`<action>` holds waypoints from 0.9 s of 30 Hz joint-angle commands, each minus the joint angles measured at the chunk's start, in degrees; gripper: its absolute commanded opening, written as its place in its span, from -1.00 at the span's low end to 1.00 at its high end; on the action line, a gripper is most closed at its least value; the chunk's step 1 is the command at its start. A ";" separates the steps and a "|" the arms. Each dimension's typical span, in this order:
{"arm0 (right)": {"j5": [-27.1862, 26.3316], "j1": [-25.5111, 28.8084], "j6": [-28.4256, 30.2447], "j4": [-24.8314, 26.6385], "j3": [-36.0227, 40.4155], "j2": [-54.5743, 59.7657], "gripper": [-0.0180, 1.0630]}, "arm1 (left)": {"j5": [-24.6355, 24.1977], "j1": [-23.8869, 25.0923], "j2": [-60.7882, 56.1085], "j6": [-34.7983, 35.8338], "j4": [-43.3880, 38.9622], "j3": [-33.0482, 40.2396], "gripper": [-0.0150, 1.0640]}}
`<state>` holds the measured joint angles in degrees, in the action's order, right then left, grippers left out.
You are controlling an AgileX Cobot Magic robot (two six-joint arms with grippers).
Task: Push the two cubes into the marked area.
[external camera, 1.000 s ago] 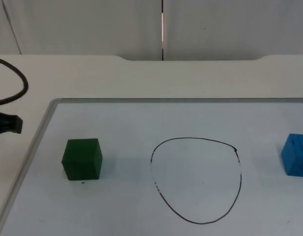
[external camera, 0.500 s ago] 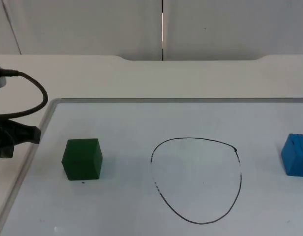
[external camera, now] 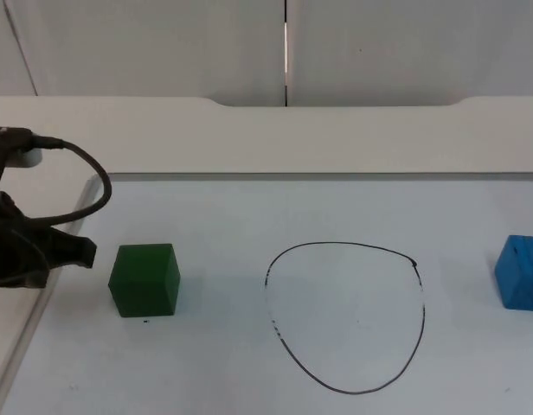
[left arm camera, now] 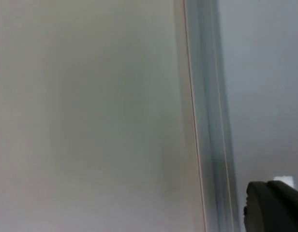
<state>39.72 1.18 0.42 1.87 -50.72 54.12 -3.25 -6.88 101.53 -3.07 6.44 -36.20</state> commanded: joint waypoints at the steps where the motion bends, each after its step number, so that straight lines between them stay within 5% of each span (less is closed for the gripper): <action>1: -0.53 0.23 0.29 0.46 -0.44 0.05 0.98 | 0.57 -0.55 0.17 -0.02 0.20 -0.26 -0.98; 27: -0.64 0.23 0.46 1.33 -0.44 0.05 0.98 | 2.65 -8.12 1.78 -0.44 1.73 -0.26 -0.98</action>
<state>39.64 1.18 0.53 3.22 -50.72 54.12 -0.69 -14.25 102.91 -3.59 6.68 -36.20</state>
